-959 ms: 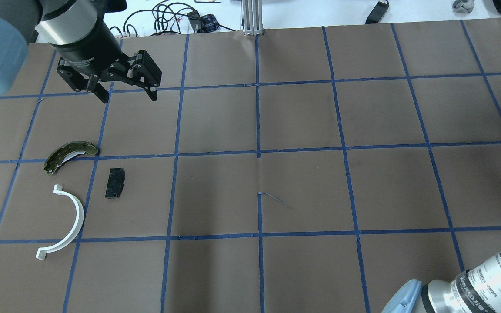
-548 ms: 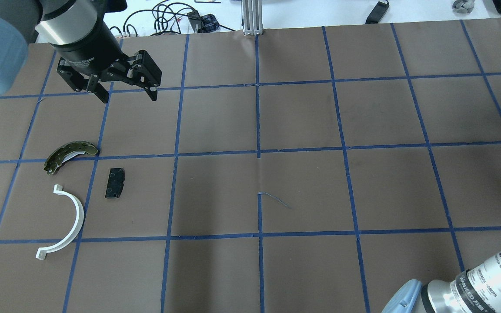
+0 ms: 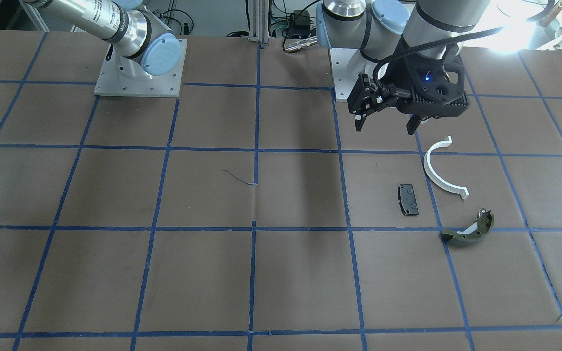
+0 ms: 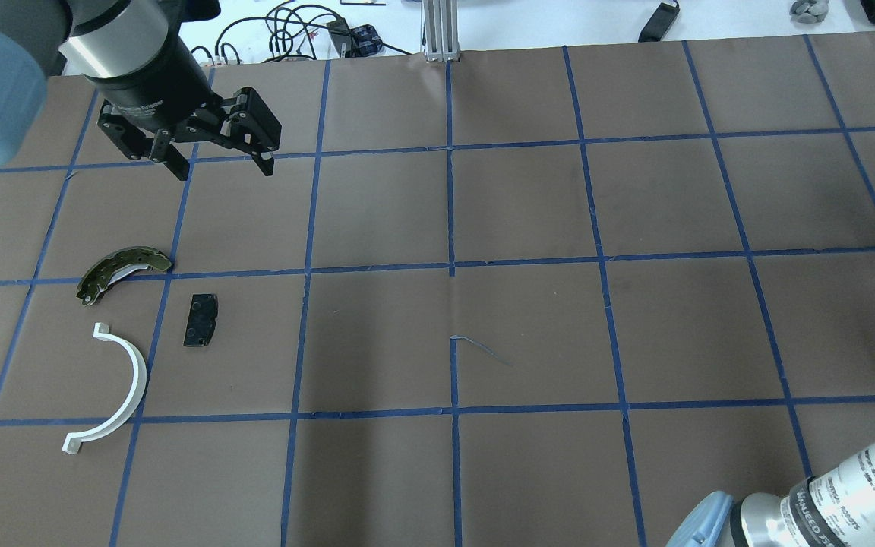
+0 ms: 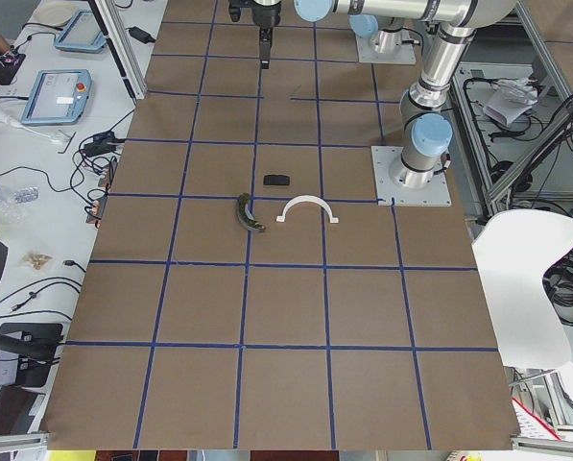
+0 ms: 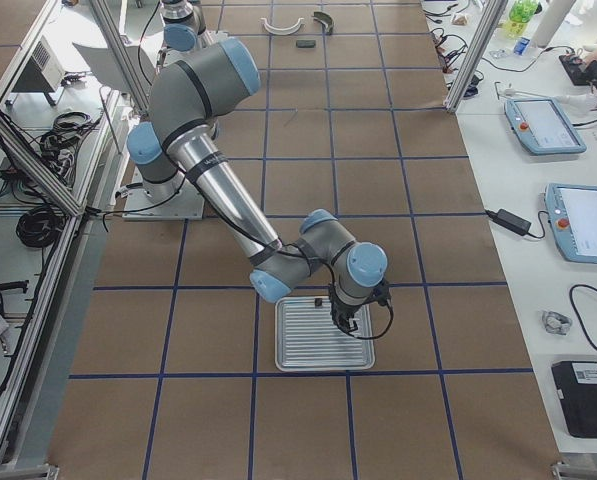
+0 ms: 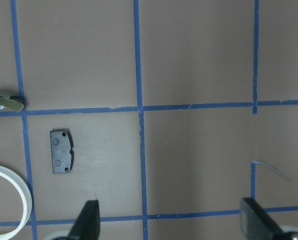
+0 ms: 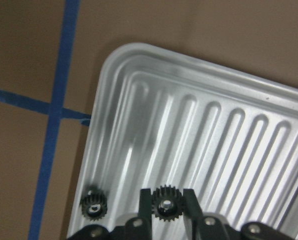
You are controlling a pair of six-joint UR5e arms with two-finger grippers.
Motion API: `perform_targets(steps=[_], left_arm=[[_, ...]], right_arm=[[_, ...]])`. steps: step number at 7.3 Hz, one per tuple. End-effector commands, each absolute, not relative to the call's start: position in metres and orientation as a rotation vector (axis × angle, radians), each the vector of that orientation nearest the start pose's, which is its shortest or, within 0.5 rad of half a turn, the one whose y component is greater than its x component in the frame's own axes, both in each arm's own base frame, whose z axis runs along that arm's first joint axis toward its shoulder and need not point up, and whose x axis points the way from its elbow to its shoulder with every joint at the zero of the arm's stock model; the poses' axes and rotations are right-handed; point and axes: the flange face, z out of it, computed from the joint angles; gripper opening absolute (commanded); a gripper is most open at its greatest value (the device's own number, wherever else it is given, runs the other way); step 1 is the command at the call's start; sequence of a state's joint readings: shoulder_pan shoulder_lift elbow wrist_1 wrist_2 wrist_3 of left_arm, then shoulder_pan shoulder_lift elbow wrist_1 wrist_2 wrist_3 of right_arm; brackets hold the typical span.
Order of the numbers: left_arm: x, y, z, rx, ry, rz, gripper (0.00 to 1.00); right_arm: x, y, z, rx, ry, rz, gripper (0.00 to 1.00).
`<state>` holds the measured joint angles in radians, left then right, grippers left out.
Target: Place bearing gear from tray to pile
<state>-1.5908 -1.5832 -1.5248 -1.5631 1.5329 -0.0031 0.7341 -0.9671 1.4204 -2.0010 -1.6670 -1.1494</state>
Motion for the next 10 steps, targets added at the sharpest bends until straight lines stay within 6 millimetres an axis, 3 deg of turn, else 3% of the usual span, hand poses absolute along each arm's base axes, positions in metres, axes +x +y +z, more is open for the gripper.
perform_targets(steps=[1,2,3,5,6,7,10], left_arm=[[-0.147,-0.498,0.505,0.028,3.18,-0.065,1.0],[-0.147,-0.499,0.505,0.028,3.183,-0.063,1.0],[-0.147,-0.498,0.505,0.028,3.183,-0.065,1.0],[-0.147,-0.498,0.505,0.026,3.183,-0.065,1.0],[-0.147,-0.499,0.506,0.026,3.183,-0.068,1.0],[-0.147,-0.499,0.506,0.026,3.183,-0.068,1.0],[-0.147,-0.5,0.505,0.026,3.184,-0.068,1.0]], right_arm=[[-0.368,-0.573,0.282,-0.535,3.097,0.185,0.03],[-0.308,-0.598,0.292,-0.546,3.082,0.202,0.02],[-0.239,-0.611,0.321,-0.517,3.082,0.228,0.0],[-0.113,-0.623,0.34,-0.437,3.144,0.168,0.0],[-0.058,-0.614,0.331,-0.342,3.148,0.157,0.0],[0.001,-0.601,0.335,-0.311,3.171,0.042,0.0],[0.195,-0.545,0.321,0.057,3.162,0.01,0.01]])
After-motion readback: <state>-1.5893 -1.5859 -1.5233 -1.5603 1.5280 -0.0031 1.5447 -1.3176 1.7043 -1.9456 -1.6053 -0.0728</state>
